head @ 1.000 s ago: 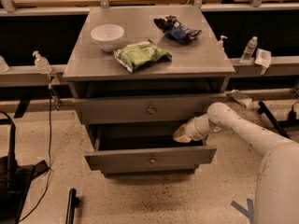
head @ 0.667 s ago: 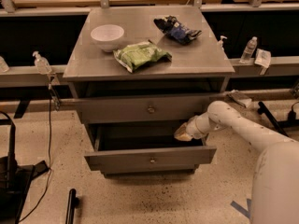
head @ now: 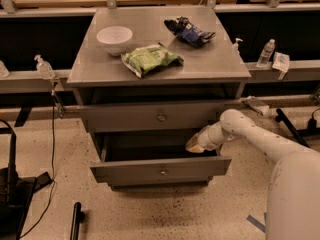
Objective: Open middle drawer
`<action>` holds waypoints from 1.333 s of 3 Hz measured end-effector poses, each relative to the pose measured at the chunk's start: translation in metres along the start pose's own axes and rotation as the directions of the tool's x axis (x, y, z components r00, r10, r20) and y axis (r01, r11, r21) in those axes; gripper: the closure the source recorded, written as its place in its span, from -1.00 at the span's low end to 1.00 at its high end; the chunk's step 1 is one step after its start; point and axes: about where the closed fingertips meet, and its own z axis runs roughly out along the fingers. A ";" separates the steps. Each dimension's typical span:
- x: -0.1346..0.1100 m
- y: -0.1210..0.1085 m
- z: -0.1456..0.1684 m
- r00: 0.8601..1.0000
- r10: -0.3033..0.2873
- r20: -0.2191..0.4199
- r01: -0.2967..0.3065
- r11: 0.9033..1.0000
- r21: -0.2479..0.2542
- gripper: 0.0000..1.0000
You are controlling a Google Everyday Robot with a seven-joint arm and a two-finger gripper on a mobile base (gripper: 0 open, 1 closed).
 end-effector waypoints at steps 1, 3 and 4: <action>0.006 0.029 0.025 0.999 -0.012 -0.032 0.009 0.997 -0.073 1.00; 0.010 0.047 0.029 0.999 -0.003 -0.045 -0.001 0.995 -0.105 1.00; 0.010 0.047 0.029 0.999 -0.003 -0.045 -0.001 0.995 -0.105 1.00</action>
Offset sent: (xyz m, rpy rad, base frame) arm -0.0638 0.0257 -0.0643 -0.0437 0.1461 0.0701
